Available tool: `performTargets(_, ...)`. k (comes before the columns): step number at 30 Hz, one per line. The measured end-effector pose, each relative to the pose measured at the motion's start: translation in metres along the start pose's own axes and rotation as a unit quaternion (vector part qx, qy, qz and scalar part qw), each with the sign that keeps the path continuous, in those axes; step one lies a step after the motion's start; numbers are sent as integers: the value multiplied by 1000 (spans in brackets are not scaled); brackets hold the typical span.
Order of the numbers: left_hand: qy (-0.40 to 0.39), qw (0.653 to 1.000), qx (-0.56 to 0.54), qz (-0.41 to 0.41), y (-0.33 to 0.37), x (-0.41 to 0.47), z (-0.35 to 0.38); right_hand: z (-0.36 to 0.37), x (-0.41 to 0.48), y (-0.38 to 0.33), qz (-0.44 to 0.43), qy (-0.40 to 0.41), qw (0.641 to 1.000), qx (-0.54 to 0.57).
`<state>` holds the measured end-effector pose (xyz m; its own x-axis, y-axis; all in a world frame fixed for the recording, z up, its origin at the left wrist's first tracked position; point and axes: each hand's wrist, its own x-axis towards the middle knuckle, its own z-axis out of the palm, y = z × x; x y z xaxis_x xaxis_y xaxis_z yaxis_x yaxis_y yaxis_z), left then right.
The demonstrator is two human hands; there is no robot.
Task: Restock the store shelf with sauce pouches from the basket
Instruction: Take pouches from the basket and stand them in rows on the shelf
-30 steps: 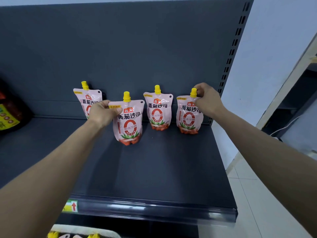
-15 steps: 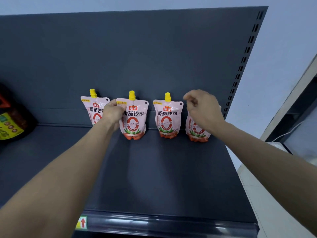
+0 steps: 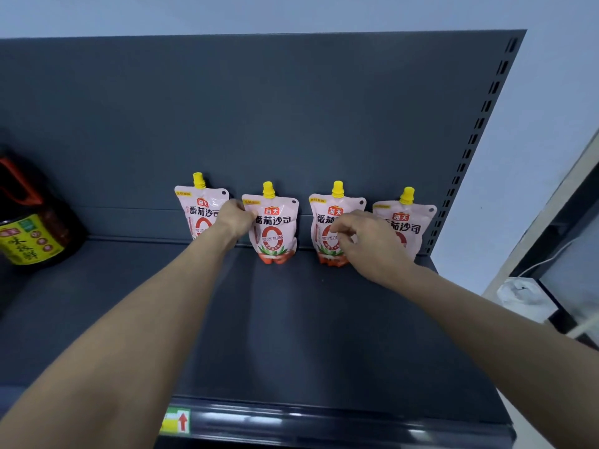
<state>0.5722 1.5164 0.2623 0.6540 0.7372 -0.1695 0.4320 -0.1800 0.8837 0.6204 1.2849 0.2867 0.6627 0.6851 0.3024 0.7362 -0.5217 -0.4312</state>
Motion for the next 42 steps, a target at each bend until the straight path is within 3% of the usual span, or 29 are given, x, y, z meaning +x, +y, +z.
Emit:
performTargets(4, 20, 998, 49, 23, 4, 4, -1, 0, 4, 0, -3, -2, 1000, -4)
performTargets(9, 16, 992, 71, 107, 29, -1, -6, -2, 21, -7, -31, -1, 999, 6)
performTargets(13, -37, 979, 64, 189, 48, -34, -24, -10, 25, -24, -47, -3, 999, 27)
performTargets(17, -132, 962, 135, 197, -11, -108, -61, 19, -27, -72, -83, -102, 989, 65)
performTargets(22, -248, 933, 250, 70, -114, -164, -97, 82, -89, -111, -122, -279, 953, 13)
performTargets(27, -235, 928, 287, -35, -206, -186, -120, 155, -136, -122, -78, -411, 908, 13)
performTargets(35, -194, 908, 347, -132, -293, -195, -139, 244, -168, -137, 28, -454, 890, 10)
performTargets(39, -174, 937, 234, -190, -316, -200, -140, 282, -167, -152, 173, -425, 885, 85)
performTargets(42, -167, 939, 192, -229, -329, -199, -142, 307, -164, -161, 282, -399, 864, 125)
